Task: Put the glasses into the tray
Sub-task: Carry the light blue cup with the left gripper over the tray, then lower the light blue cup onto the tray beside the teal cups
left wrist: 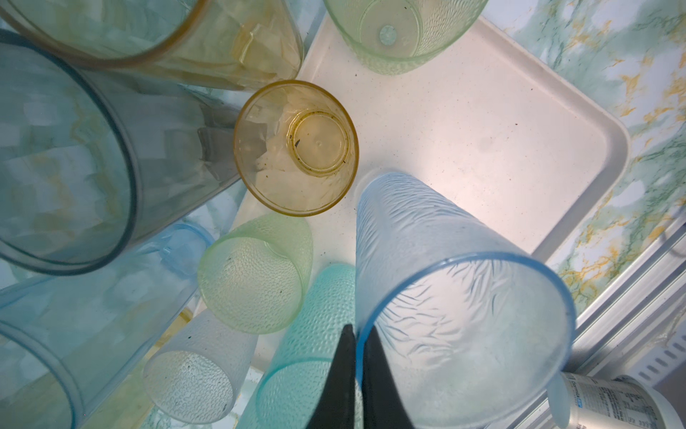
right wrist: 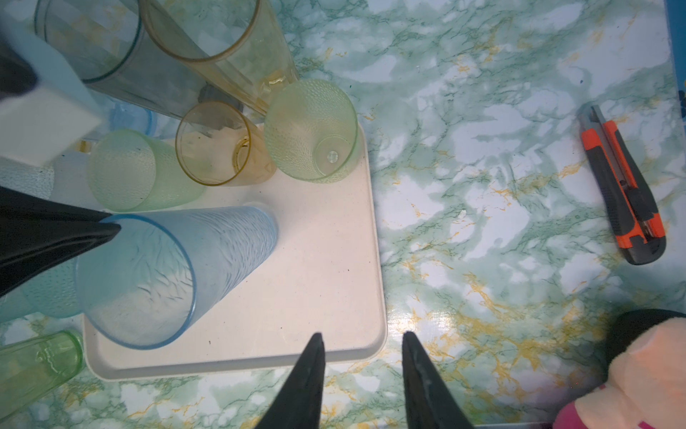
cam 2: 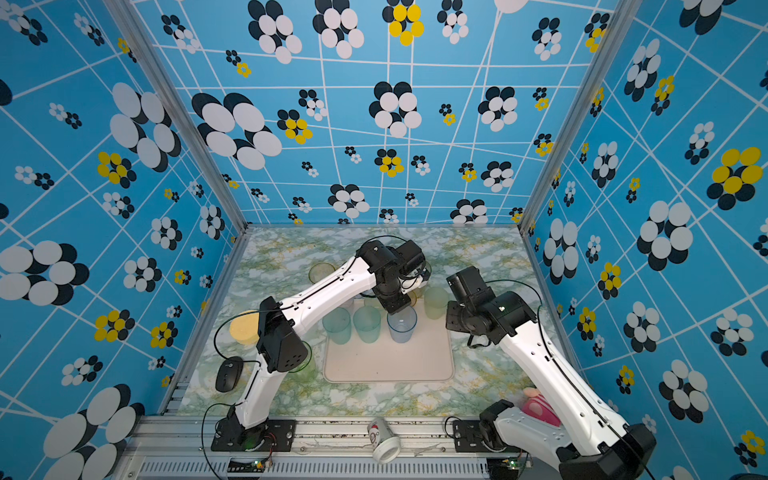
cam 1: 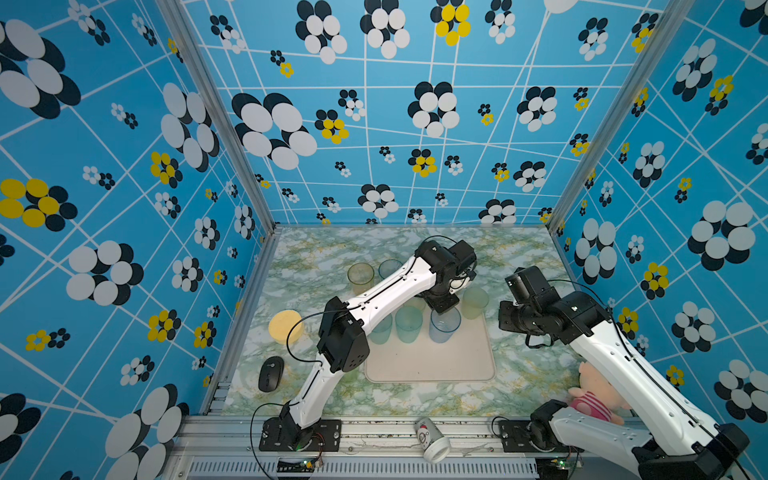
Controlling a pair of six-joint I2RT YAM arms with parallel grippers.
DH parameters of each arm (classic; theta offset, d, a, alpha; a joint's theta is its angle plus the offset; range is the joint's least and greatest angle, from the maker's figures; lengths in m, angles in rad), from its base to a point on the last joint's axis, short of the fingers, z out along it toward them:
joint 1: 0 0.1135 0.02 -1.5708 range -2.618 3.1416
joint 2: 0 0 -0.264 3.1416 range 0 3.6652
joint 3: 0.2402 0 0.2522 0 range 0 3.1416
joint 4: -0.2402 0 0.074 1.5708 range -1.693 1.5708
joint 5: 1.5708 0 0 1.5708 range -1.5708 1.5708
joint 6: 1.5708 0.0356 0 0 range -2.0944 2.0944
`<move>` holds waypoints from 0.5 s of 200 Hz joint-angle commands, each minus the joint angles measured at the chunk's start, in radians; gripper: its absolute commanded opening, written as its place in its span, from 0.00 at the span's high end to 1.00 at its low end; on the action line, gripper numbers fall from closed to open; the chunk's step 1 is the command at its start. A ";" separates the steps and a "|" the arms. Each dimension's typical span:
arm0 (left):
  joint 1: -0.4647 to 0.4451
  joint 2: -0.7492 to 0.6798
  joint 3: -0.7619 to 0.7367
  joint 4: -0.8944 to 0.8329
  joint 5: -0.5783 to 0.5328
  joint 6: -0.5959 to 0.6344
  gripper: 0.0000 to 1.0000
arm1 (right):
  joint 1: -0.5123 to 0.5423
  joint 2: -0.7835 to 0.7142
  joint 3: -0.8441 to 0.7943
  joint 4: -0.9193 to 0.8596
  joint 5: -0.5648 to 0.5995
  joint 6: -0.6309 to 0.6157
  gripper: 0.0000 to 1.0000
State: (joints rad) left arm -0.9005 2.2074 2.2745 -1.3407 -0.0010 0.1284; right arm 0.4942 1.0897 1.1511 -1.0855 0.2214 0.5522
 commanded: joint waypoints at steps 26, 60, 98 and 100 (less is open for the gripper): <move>0.019 0.019 0.046 -0.044 -0.017 0.016 0.97 | -0.013 0.014 -0.017 0.030 -0.028 -0.024 0.63; 0.039 0.012 0.044 -0.060 -0.014 0.016 0.97 | -0.014 0.027 -0.018 0.040 -0.037 -0.029 0.63; 0.045 0.008 0.033 -0.064 -0.010 0.020 0.97 | -0.016 0.036 -0.018 0.050 -0.042 -0.031 0.63; 0.045 0.009 0.033 -0.063 -0.009 0.020 0.97 | -0.016 0.035 -0.018 0.050 -0.041 -0.031 0.63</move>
State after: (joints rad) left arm -0.8589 2.2162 2.2921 -1.3769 -0.0017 0.1299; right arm 0.4843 1.1187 1.1389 -1.0504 0.1944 0.5350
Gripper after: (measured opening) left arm 0.069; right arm 0.372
